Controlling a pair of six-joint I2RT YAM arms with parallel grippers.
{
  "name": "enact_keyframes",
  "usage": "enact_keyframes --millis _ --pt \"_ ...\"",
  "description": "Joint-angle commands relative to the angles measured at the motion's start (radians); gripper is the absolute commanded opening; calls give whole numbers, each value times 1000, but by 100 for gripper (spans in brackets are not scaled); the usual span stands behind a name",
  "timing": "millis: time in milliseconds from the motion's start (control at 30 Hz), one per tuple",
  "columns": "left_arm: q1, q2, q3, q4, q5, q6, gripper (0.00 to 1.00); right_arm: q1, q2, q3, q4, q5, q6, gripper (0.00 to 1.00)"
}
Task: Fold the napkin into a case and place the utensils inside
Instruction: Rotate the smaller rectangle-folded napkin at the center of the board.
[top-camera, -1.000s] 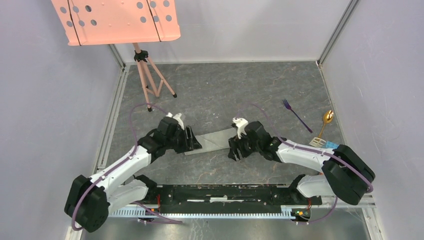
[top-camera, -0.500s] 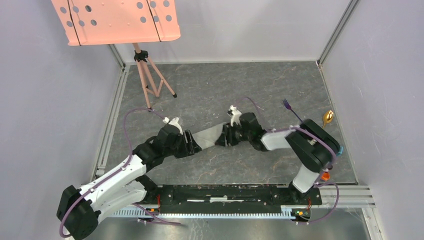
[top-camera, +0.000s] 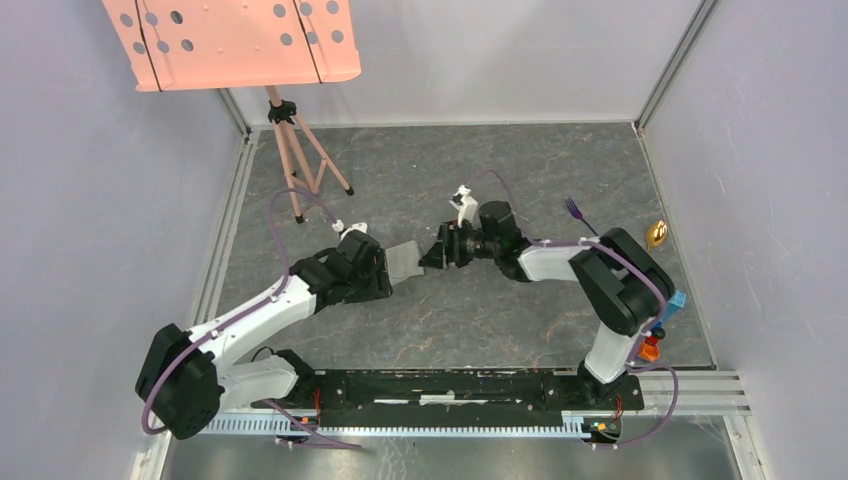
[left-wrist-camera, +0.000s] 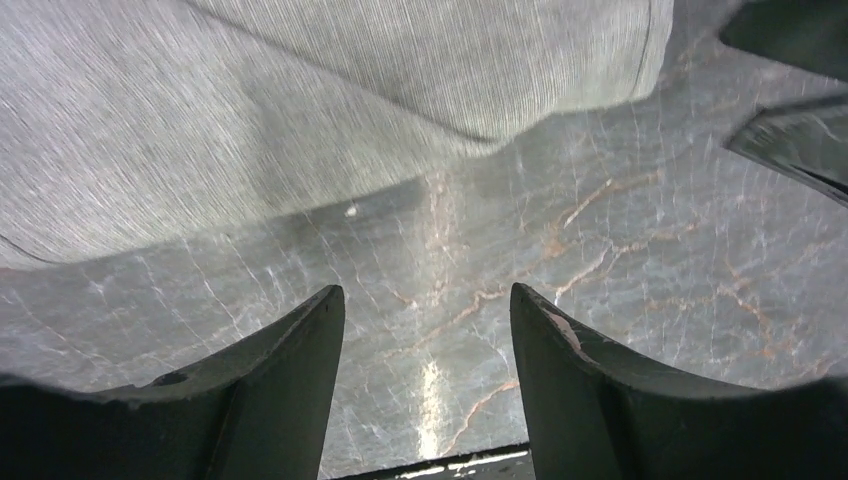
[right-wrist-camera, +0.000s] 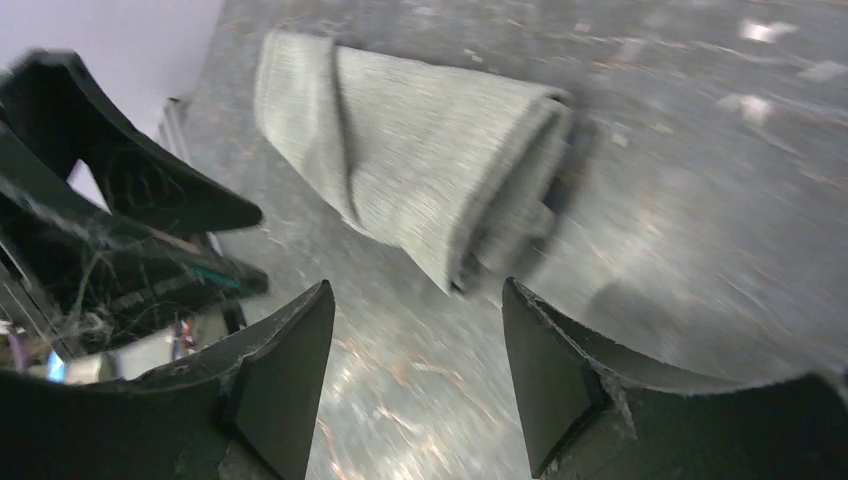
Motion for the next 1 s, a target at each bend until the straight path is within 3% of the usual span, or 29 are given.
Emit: enact_keyframes --millis 0,267,433,700,967 --pt "71 49 99 7 -33 96 69 -41 -136 -85 -185 -28 -174 69" --pt "381 80 125 111 152 164 75 73 -175 -284 151 -20 64 74" --pt "468 185 143 179 214 178 75 215 -82 -272 355 62 210 74" --pt "502 337 220 176 168 259 76 325 54 -205 451 303 421 72" --pt "505 462 241 201 192 269 74 331 175 -121 487 345 523 69"
